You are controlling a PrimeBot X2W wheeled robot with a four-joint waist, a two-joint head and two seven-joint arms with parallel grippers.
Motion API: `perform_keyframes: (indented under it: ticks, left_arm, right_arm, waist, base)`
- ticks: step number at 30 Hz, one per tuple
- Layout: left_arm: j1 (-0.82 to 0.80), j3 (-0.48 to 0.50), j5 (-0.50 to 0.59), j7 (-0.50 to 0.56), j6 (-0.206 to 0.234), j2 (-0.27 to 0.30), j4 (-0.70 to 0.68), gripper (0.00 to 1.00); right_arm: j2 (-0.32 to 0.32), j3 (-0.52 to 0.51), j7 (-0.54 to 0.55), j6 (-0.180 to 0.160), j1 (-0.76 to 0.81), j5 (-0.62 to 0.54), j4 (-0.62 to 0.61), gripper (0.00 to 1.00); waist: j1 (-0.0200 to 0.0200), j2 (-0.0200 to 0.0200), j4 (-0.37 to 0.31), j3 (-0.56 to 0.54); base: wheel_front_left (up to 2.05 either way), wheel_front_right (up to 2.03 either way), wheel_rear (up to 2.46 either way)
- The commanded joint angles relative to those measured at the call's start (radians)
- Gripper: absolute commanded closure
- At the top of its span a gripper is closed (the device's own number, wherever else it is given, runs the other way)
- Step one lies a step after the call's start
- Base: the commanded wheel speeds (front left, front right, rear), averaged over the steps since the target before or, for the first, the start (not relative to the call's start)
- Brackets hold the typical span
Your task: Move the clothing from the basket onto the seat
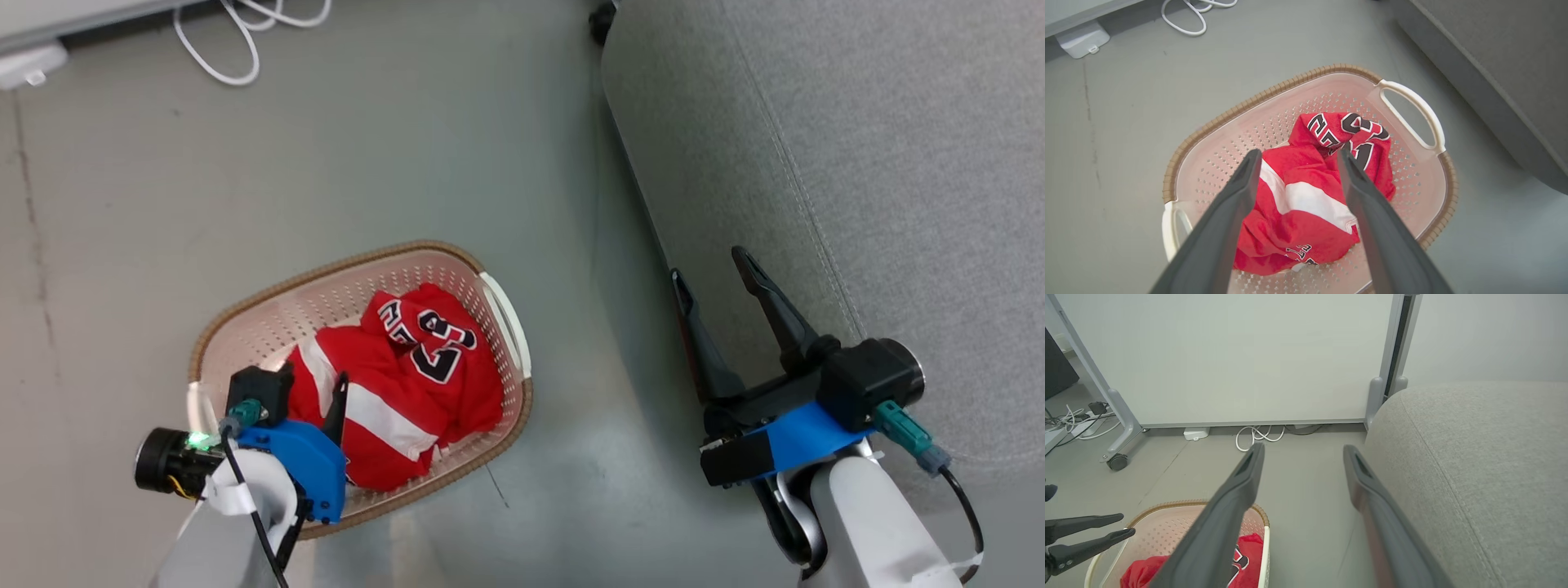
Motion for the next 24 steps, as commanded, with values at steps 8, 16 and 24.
perform_keyframes:
  ticks: [8, 16, 24]
  left_arm:
    - [-0.154, -0.028, -0.013, 0.017, -0.006, 0.077, 0.137, 0.0]
    - [-0.233, -0.054, -0.058, 0.005, -0.006, 0.135, 0.249, 0.0]
    - [-0.264, -0.059, -0.084, -0.023, -0.004, 0.172, 0.324, 0.0]
  right_arm:
    - [0.0, 0.035, -0.007, 0.0, -0.081, 0.069, -0.076, 0.0]
    - [-0.001, 0.066, -0.007, 0.0, -0.107, 0.117, -0.133, 0.0]
    - [-0.001, 0.082, -0.007, 0.0, -0.113, 0.158, -0.15, 0.0]
  waist:
    - [-0.0002, 0.0, -0.122, 0.251]
    - [-0.0002, 0.0, -0.181, 0.356]
    - [-0.0002, 0.0, -0.21, 0.404]
  base:
    - [0.0, 0.0, 0.0]
    - [0.0, 0.0, 0.0]
    - [0.0, 0.0, 0.0]
